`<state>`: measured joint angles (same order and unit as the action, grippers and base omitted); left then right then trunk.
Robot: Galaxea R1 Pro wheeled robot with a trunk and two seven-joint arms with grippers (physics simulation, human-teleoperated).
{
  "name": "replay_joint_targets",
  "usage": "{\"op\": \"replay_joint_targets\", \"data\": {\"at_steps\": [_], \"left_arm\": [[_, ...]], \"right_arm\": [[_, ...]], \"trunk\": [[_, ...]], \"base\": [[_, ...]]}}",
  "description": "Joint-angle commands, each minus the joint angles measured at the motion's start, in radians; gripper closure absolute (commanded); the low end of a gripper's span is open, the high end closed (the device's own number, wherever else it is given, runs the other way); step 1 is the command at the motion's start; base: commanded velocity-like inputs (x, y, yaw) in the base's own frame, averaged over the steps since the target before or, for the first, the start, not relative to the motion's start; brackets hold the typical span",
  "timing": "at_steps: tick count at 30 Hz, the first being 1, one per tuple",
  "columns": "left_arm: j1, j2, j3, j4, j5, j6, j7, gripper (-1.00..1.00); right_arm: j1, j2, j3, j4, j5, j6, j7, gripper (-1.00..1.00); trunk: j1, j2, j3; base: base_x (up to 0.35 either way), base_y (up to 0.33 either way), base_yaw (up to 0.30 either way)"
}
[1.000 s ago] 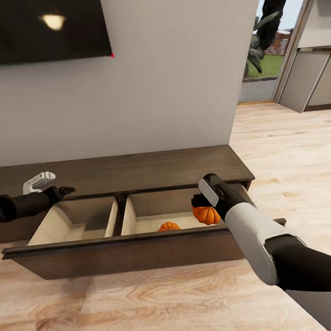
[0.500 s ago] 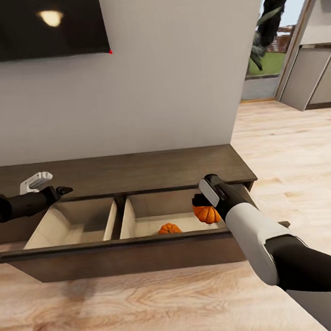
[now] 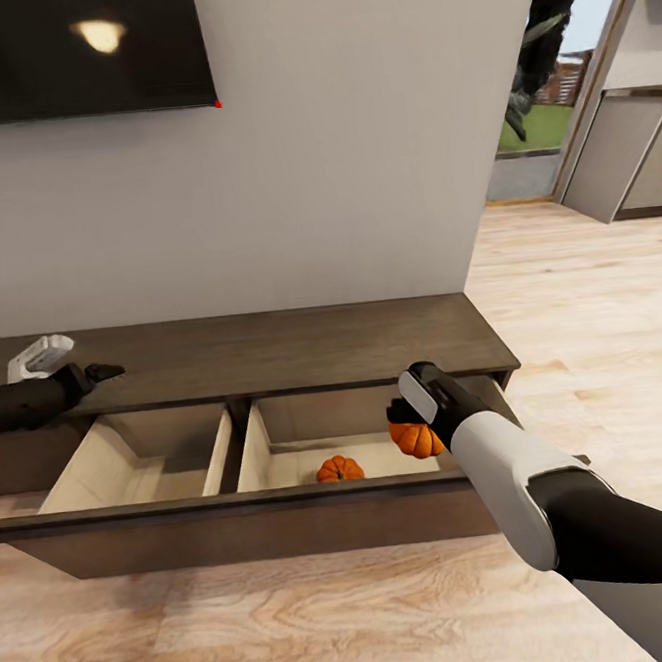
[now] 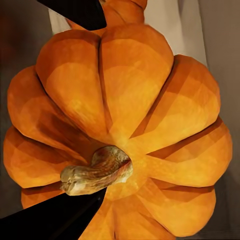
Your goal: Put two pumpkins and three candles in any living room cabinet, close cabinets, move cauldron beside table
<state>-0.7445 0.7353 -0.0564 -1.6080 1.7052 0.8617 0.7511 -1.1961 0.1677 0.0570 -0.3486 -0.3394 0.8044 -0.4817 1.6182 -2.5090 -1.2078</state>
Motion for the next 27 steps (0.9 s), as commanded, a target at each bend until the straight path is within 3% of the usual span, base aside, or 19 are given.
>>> {"op": "replay_joint_targets", "data": {"at_steps": [1, 4, 5, 8, 9, 12, 17, 27], "left_arm": [[-0.001, 0.024, 0.000, 0.001, 0.018, -0.001, 0.010, -1.00], [-0.003, 0.114, 0.001, 0.004, 0.037, -0.002, 0.010, -1.00], [-0.003, 0.157, 0.001, 0.005, 0.057, -0.004, 0.010, -1.00], [-0.004, 0.198, 0.003, 0.005, 0.108, -0.005, 0.012, -1.00], [-0.003, 0.209, 0.009, 0.003, 0.143, -0.005, 0.013, -1.00], [-0.003, 0.208, 0.011, 0.000, 0.165, -0.005, 0.011, -1.00], [-0.003, 0.207, 0.014, -0.001, 0.170, -0.006, 0.012, -1.00], [-0.003, 0.208, 0.014, -0.001, 0.170, -0.006, 0.016, -1.00]], "right_arm": [[0.000, 0.000, 0.006, 0.000, -0.012, 0.000, -0.009, 1.00], [0.002, 0.001, 0.006, 0.002, -0.011, -0.012, -0.008, 1.00], [0.002, 0.001, 0.006, 0.002, -0.011, -0.019, -0.008, 1.00], [0.002, 0.000, 0.006, 0.002, -0.011, -0.036, -0.008, 1.00], [0.003, 0.000, 0.006, 0.002, -0.010, -0.045, -0.008, 1.00], [0.003, 0.000, 0.006, 0.002, -0.009, -0.064, -0.008, 1.00], [0.005, -0.001, 0.007, 0.002, -0.009, -0.083, -0.008, 1.00], [0.006, -0.001, 0.007, 0.002, -0.009, -0.102, -0.008, 1.00]], "trunk": [[0.000, 0.000, -0.001], [0.000, 0.000, -0.001], [0.000, 0.000, -0.001], [0.000, 0.000, -0.001], [0.000, 0.000, -0.001], [0.000, 0.000, -0.001], [0.000, 0.000, -0.001], [0.004, -0.003, -0.040]], "base": [[0.001, 0.000, 0.000], [0.000, 0.000, 0.000], [0.000, 0.000, 0.000], [0.000, 0.000, 0.000], [0.000, 0.000, 0.000], [0.000, 0.000, 0.000], [0.000, 0.000, 0.000], [0.000, 0.000, 0.000]]}}
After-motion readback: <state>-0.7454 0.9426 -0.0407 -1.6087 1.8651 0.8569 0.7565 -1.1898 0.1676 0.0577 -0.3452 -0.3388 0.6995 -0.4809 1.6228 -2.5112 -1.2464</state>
